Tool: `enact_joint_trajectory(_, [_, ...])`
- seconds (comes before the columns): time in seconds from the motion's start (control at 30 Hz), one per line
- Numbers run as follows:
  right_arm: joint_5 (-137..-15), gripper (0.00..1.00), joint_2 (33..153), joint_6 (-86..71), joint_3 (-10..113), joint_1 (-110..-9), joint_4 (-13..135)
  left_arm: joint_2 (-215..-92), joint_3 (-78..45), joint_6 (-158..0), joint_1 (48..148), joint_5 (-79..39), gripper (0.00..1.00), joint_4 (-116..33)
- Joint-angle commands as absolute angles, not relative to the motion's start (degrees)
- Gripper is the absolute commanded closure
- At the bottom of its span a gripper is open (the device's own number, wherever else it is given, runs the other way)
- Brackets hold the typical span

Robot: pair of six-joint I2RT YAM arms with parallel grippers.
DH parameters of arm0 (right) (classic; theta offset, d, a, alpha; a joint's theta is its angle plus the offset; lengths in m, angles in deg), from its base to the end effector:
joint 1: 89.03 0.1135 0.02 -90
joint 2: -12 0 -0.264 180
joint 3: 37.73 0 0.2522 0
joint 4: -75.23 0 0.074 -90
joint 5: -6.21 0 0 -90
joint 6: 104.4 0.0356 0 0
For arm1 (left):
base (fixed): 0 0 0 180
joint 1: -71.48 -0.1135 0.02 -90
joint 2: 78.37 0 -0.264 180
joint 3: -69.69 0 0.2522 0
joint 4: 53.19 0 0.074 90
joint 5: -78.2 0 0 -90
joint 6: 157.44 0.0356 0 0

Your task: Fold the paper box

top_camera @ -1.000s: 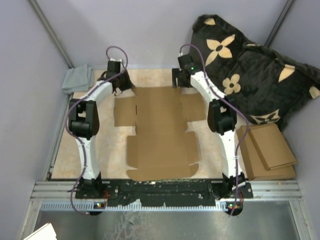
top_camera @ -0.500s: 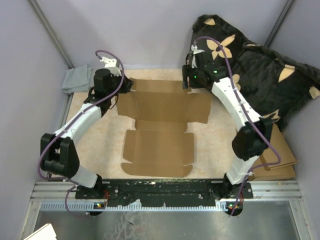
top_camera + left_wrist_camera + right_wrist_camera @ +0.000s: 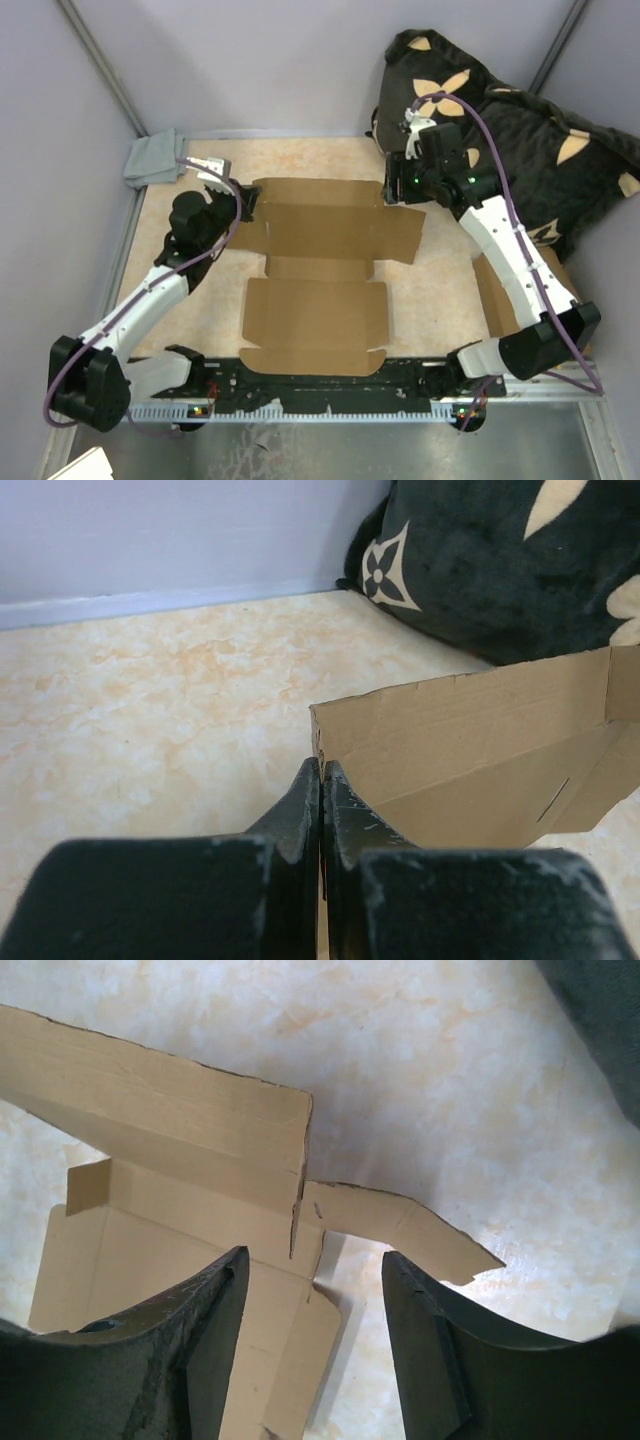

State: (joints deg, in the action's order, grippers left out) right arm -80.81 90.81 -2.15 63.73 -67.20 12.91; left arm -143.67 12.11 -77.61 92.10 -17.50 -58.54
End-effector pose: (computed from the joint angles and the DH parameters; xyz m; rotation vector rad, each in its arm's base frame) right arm 0.2647 0.1080 0.3997 -0.2191 2.2790 0.3721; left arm 0.2505 -0.0980 0.3149 0.2263 1.6187 -0.4942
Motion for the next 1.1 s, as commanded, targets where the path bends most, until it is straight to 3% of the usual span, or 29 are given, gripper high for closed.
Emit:
enact_joint_trajectory(0.0, [-77.6, 0.44, 88.9, -2.2, 64.7, -65.8, 11.2, -139.3, 16.6, -72.9, 93.2, -17.9, 1.00, -66.9])
enact_joint_trajectory(0.33, [-77.8, 0.47, 92.2, -3.3, 68.1, -65.0, 8.1, -131.4, 24.7, -64.8, 94.2, -23.8, 1.00, -75.6])
enact_joint_trajectory(0.67, [-78.1, 0.77, 94.3, -4.6, 69.8, -63.4, 5.9, -130.0, 26.0, -63.3, 94.9, -25.5, 1.00, -76.7])
enact_joint_trajectory(1.07, [-76.9, 0.87, 97.1, -5.7, 68.9, -62.9, 5.8, -128.2, 27.6, -61.8, 95.7, -25.7, 1.00, -78.3])
